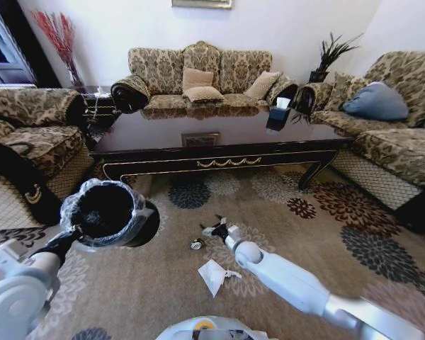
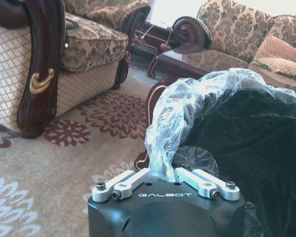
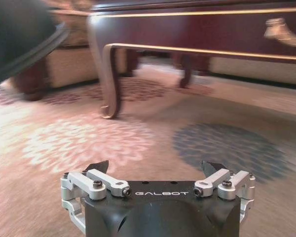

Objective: Move to the front of the table and pick up the trash from the floor, then place it into the trash bin.

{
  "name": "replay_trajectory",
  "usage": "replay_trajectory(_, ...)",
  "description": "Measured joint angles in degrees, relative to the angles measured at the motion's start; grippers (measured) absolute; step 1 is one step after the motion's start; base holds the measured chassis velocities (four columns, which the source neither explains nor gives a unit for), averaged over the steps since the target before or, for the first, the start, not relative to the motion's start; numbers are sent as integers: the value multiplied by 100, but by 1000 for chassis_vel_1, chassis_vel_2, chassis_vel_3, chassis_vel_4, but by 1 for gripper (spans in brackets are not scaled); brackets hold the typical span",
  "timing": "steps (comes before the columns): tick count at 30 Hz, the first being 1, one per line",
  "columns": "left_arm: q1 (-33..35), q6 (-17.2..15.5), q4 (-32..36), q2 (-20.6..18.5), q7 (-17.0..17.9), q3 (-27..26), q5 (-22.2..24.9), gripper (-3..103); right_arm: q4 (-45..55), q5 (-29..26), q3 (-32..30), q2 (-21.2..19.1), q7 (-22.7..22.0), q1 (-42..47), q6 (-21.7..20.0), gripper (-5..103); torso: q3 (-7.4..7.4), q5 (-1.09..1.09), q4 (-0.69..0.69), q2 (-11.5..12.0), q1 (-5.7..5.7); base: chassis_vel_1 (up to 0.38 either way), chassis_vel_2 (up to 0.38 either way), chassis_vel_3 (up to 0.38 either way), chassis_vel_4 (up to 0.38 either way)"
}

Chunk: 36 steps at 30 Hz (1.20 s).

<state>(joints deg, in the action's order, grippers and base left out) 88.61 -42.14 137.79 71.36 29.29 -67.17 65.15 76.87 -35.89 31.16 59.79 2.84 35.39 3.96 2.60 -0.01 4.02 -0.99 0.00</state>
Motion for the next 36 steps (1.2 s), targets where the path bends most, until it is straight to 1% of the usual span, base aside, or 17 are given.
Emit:
replay_trajectory(2, -3, 0, 9, -37, -16, -55, 5, 2, -474, 158, 186, 208, 440, -194, 222, 100, 0, 0, 1, 0, 0, 0, 0, 0, 0)
replay_trajectory(4, 2, 0, 12, -91, -47, -140, 7, 2, -1136, 290, 413, 522, 1191, -459, 481, 100, 0, 0, -1, 0, 0, 0, 0, 0, 0)
replay_trajectory(5, 2, 0, 12, -91, -47, -140, 7, 2, -1136, 290, 413, 522, 1191, -459, 481, 100, 0, 0, -1, 0, 0, 0, 0, 0, 0)
replay_trajectory(6, 5, 0, 11, -101, -50, -165, 6, 2, -1349, 270, 489, 640, 1420, -541, 535, 100, 0, -1, -1, 0, 0, 0, 0, 0, 0)
replay_trajectory(7, 7, 0, 12, -107, -55, -180, 6, 2, -1459, 244, 530, 705, 1526, -581, 555, 100, 0, -1, -2, 0, 0, 0, 0, 0, 0)
replay_trajectory(9, 14, 0, 24, -102, -66, -230, 15, 2, -1972, 273, 667, 1029, 2109, -721, 709, 100, 1, 1, -2, 0, 0, 0, 0, 0, 0)
replay_trajectory(10, 14, 0, 24, -102, -66, -230, 15, 2, -1972, 273, 667, 1029, 2109, -721, 709, 100, 1, 1, -2, 0, 0, 0, 0, 0, 0)
replay_trajectory(11, 24, 0, 40, -91, -74, -244, 25, 2, -2118, 335, 707, 1101, 2255, -760, 762, 100, 0, 1, -2, 0, 0, 0, 0, 0, 0)
replay_trajectory(12, 60, 0, 57, -63, -97, -260, 29, 2, -2360, 489, 777, 1231, 2562, -831, 833, 100, 0, 0, 0, 0, 0, 0, 0, 0, 0)
replay_trajectory(13, 86, 0, 61, -49, -114, -268, 29, 2, -2488, 582, 799, 1294, 2729, -867, 865, 100, 1, 0, 0, 0, 0, 0, 0, 0, 0)
replay_trajectory(17, 143, 0, 61, -45, -130, -298, 21, 2, -2675, 707, 832, 1399, 2905, -971, 855, 100, 0, 0, 0, 1, 0, 0, 0, 0, 0)
replay_trajectory(20, 153, 0, 63, -71, -131, -310, 18, 2, -2752, 729, 848, 1416, 2838, -1028, 778, 100, 1, -1, -2, 0, 0, 0, 0, 0, 0)
replay_trajectory(24, 153, 0, 102, -121, -135, -311, 26, 2, -2823, 742, 851, 1402, 2747, -1070, 683, 100, 0, 1, 1, 0, 0, 0, 0, 0, 0)
replay_trajectory(29, 157, 0, 113, -179, -133, -310, 28, 2, -3251, 1145, 768, 1428, 2721, -1135, 669, 100, 0, 1, 0, 1, 0, 0, 0, 0, 0)
replay_trajectory(30, 157, 0, 113, -179, -133, -310, 28, 2, -3251, 1145, 768, 1428, 2721, -1135, 669, 100, 0, 1, 0, 1, 0, 0, 0, 0, 0)
replay_trajectory(32, 150, 0, 125, -198, -128, -332, 68, 2, -3559, 1349, 753, 1452, 2814, -1212, 700, 100, 1, 1, 0, 2, 0, 0, 0, 0, 0)
replay_trajectory(36, 124, 0, 171, -178, -120, -338, 119, 2, -3662, 1342, 862, 1421, 2944, -1336, 667, 100, 0, 2, 1, 1, 0, 0, 0, 0, 0)
